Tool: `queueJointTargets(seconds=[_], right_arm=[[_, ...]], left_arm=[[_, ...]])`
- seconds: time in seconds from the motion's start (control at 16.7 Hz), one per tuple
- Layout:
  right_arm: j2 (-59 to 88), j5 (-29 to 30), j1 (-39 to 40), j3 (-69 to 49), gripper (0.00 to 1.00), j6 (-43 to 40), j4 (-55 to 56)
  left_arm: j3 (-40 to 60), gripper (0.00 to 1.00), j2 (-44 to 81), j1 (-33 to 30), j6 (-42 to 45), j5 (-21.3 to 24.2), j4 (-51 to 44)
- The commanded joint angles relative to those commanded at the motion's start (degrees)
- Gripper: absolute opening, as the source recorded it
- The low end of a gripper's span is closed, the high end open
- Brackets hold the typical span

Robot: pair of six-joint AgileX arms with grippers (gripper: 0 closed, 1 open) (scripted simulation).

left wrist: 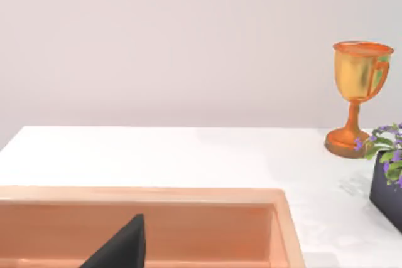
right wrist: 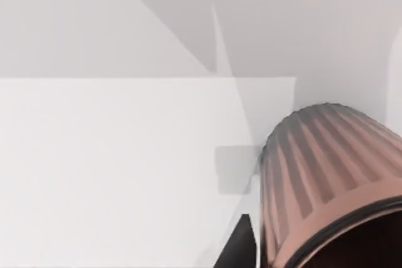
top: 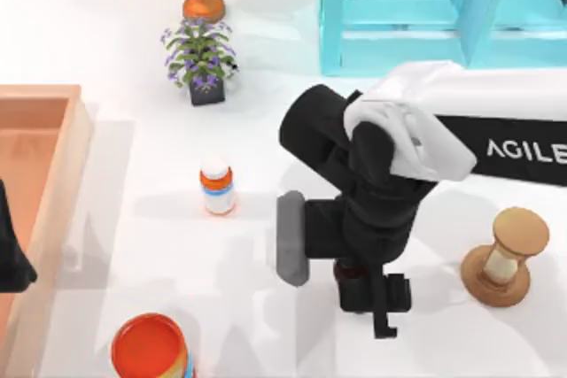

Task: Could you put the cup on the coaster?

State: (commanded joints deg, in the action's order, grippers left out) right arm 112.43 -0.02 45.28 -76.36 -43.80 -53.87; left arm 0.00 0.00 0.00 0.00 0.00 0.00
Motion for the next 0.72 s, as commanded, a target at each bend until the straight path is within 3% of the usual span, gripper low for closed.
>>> queueJointTargets(seconds=[0.12, 0.72], right_arm=[[0.0, 0.0, 0.0, 0.0, 0.0, 0.0, 0.0], [-0.7, -0.2, -0.9, -0.6, 0.0, 0.4, -0.1]], left_arm=[[0.0, 1.0, 0.0, 0.0, 0.0, 0.0, 0.0], [0.0, 1.0, 0.0, 0.0, 0.0, 0.0, 0.0]])
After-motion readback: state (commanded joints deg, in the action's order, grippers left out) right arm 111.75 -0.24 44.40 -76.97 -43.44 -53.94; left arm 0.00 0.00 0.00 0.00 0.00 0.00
